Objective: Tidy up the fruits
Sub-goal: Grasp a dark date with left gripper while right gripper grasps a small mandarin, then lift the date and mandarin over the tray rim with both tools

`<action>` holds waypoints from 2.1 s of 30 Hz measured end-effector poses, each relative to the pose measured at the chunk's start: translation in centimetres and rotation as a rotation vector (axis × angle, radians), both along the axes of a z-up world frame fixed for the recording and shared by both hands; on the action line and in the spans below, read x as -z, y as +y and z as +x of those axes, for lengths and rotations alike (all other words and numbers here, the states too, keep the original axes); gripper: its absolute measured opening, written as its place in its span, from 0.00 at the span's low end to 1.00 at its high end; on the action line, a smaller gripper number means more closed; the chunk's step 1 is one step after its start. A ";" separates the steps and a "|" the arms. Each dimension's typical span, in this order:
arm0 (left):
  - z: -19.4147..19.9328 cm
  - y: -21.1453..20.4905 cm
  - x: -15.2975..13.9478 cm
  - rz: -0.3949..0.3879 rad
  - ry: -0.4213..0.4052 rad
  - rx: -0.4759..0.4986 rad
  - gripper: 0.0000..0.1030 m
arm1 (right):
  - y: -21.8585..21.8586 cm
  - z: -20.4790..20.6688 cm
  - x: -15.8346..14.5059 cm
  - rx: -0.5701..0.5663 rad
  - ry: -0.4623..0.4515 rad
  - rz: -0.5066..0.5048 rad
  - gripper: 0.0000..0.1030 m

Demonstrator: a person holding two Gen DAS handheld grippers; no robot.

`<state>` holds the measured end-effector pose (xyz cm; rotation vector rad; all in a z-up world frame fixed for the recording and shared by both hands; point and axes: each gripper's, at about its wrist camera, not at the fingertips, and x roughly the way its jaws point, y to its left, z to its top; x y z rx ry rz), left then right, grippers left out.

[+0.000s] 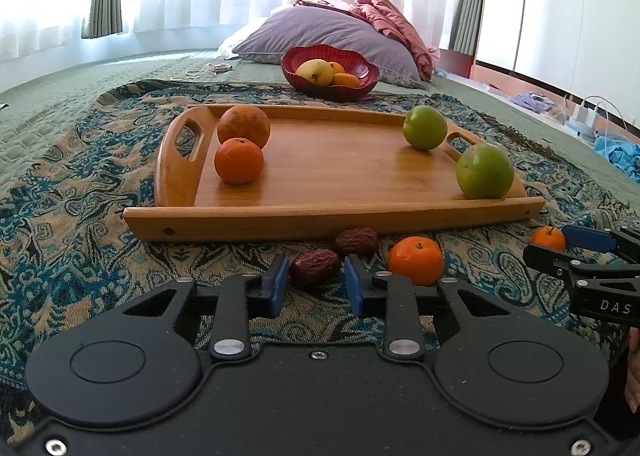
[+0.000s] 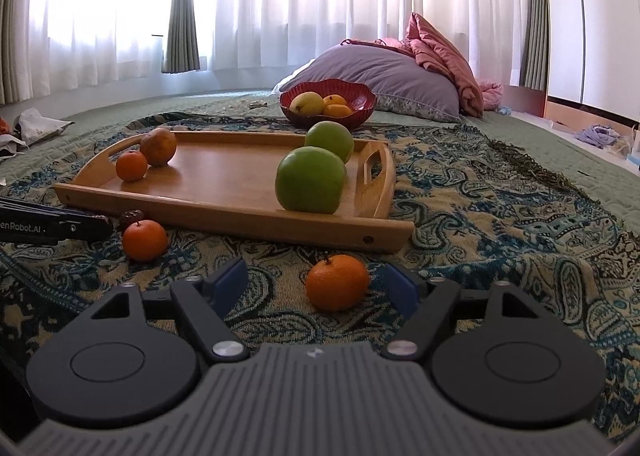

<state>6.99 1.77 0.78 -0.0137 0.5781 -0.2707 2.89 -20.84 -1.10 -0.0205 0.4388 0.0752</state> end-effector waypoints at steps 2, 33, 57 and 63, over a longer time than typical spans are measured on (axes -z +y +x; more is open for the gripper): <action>0.1 0.0 0.0 -0.003 0.003 -0.004 0.28 | 0.0 0.0 0.0 0.000 -0.003 0.001 0.78; -0.1 -0.3 -0.8 -0.012 -0.046 -0.017 0.27 | -0.1 -0.3 -0.5 0.076 -0.028 -0.028 0.37; 4.7 0.7 -5.2 -0.024 -0.073 -0.027 0.27 | -1.0 3.7 -5.8 0.078 -0.106 0.036 0.37; 7.4 0.1 -5.5 -0.038 -0.024 -0.018 0.27 | -1.3 6.9 -7.3 0.067 -0.070 0.074 0.37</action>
